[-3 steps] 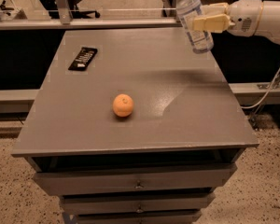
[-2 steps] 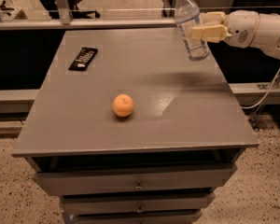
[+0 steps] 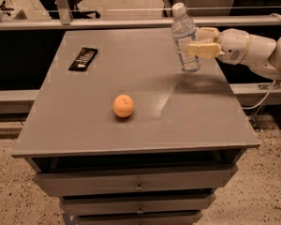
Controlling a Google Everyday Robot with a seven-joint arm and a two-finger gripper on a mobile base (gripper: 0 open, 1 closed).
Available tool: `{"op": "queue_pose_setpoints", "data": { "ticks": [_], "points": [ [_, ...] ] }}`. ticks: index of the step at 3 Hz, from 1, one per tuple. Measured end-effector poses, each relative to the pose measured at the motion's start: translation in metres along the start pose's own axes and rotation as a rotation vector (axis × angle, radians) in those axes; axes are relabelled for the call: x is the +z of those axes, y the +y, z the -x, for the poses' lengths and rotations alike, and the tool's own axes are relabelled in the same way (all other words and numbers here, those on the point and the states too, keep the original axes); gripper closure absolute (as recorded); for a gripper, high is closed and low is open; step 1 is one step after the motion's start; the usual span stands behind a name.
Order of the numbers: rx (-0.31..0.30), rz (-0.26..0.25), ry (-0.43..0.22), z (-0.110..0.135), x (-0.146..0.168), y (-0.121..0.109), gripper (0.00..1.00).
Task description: Place blue plastic bottle upright
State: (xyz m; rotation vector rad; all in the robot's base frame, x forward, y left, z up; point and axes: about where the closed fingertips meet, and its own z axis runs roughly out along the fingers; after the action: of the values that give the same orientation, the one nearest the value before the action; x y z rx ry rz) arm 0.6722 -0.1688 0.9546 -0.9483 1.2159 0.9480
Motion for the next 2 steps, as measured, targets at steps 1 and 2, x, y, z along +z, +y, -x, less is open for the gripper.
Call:
{"op": "queue_pose_setpoints", "data": {
  "ticks": [1,2],
  "points": [
    [0.006,0.011,-0.06,-0.014,-0.005,-0.001,1.0],
    [0.031,0.019,-0.101,-0.028,-0.013,-0.005,0.98]
  ]
}}
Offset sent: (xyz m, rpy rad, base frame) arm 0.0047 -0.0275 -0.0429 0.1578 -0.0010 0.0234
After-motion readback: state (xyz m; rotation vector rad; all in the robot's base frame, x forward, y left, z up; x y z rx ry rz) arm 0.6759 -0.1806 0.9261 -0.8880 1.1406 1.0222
